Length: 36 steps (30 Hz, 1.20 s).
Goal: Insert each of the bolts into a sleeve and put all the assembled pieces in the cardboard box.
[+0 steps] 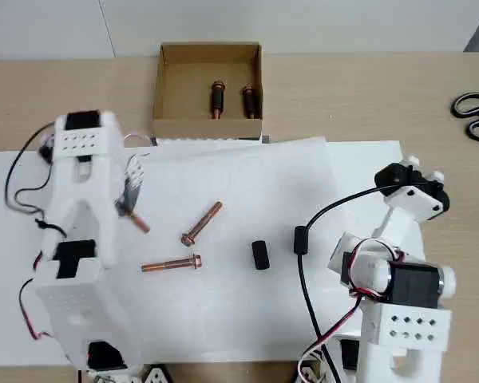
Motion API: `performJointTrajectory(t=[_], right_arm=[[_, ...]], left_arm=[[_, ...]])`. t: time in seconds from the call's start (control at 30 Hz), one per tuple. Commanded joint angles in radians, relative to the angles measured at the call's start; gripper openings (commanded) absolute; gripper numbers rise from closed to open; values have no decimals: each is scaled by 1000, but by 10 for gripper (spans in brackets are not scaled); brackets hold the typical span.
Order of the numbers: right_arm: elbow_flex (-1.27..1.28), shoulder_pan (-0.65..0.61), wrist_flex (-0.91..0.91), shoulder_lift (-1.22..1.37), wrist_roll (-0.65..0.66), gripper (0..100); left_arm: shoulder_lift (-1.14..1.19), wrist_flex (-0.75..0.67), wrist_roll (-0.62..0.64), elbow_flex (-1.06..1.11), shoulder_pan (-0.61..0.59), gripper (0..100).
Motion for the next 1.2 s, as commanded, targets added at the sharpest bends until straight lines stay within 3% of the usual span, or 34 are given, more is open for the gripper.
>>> performJointTrajectory(t=[0.0, 0.23, 0.4, 0.67, 1.17], right_arm=[[-6, 2, -19, -8, 11, 3], [-14, 2, -35, -10, 81, 3], [-14, -13, -88, -10, 172, 3], [-38, -157, -77, -10, 245, 3], [-213, -466, 39, -12, 247, 3]], left_arm=[[-14, 29, -14, -124, 41, 6], [-14, 29, -29, -236, 144, 6], [-66, 29, -189, -372, 235, 6], [-203, 2, -319, -536, 356, 6], [-644, 21, -384, -478, 559, 6]])
